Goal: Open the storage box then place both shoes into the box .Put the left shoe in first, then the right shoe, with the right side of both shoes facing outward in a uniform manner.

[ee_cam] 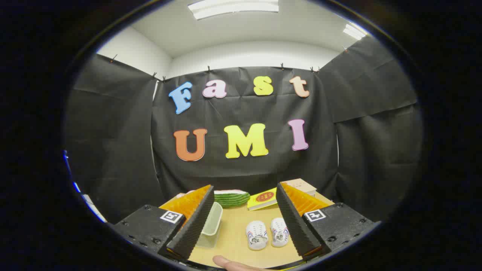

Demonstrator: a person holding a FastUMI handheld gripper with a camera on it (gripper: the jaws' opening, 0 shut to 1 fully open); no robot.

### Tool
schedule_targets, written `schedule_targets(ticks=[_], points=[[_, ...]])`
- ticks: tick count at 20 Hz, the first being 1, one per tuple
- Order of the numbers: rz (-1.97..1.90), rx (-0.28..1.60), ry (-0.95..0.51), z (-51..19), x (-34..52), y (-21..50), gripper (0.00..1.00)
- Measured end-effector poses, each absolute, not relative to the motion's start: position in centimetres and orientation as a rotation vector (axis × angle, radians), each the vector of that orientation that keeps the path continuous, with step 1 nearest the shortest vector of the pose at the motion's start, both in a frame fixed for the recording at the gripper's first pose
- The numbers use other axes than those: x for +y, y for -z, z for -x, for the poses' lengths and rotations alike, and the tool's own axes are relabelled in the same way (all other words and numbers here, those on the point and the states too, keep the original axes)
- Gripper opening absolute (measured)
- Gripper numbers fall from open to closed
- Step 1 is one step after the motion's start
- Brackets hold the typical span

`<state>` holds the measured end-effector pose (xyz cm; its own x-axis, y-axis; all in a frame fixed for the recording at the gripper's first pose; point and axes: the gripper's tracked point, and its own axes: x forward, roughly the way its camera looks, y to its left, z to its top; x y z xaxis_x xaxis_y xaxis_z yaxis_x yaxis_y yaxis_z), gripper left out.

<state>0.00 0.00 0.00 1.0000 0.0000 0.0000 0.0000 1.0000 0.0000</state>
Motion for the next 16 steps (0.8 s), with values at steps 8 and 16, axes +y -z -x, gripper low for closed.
schedule_targets(ticks=[8,16], points=[[-0.011,0.011,-0.013,-0.1,-1.0,1.1,1.00],[-0.020,0.046,-0.042,-1.3,-1.7,3.0,1.00]])
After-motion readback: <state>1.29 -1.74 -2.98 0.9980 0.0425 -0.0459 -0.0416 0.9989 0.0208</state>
